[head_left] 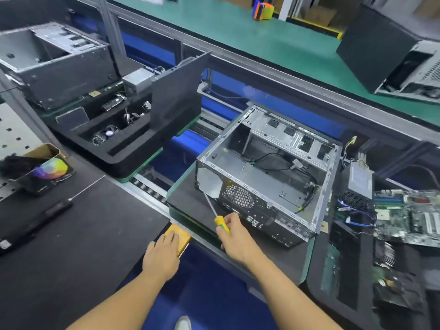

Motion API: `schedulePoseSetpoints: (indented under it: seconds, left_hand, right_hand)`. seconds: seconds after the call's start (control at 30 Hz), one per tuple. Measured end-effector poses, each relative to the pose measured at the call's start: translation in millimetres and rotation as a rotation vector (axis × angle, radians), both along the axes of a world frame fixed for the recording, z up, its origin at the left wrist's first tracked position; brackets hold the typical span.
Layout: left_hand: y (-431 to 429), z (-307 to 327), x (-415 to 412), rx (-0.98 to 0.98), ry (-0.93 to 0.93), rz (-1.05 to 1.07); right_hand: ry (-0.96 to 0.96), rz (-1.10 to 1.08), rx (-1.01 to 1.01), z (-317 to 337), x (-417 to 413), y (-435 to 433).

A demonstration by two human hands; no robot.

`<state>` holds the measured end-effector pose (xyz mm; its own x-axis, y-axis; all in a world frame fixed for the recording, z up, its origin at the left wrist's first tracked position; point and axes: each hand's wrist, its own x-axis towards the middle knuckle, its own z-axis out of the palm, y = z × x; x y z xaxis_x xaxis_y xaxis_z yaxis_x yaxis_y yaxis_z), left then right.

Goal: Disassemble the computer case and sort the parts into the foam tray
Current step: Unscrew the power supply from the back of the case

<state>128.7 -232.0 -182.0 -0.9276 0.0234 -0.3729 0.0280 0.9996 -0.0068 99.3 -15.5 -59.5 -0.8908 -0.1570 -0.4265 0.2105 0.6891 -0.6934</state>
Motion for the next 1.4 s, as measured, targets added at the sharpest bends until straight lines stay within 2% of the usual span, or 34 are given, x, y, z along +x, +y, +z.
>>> schedulePoseSetpoints:
  seconds: [0.33,0.43,0.53,0.6,0.63,0.7,0.77,0.9,1.1,1.4]
  left_hand:
    - [-2.6,15.1,-25.6,-0.147,-0.150,-0.042]
    - [1.7,25.9,-28.1,-0.184,-0.082,-0.038]
    - [12.0,35.9,-24.8,-0.119,0.051,-0.037]
    - [21.8,40.7,-24.7,0.022,0.050,-0.033]
    - [26.2,40.2,-25.3,0.166,0.000,-0.041]
    - [35.2,43.4,-25.6,0.398,-0.252,-0.066]
    - [41.7,46.2,-23.3,0.475,-0.441,-0.095]
    - [52.1,41.8,-21.3,0.540,-0.527,-0.036]
    - [85.5,52.6,-28.0,0.527,-0.618,-0.047]
    - [149.3,70.5,-27.3,0.625,-0.694,-0.186]
  right_hand:
    - [0.000,-0.001,-0.034,3.4,-5.7,2.7]
    - [0.017,-0.006,-0.038,4.8,-4.1,9.8]
    - [0.040,-0.017,-0.062,9.8,-2.3,16.2]
    - [0.052,-0.011,-0.062,14.1,-1.2,22.2]
    - [0.053,-0.004,-0.059,16.5,0.0,25.6]
    - [0.067,0.002,-0.063,20.9,3.6,34.2]
    - [0.082,-0.023,-0.091,23.4,9.1,45.4]
    - [0.105,-0.132,-0.137,23.5,24.2,74.1]
    - [0.093,-0.281,-0.178,20.9,53.4,117.7]
    - [0.085,-0.384,-0.235,27.3,79.4,148.1]
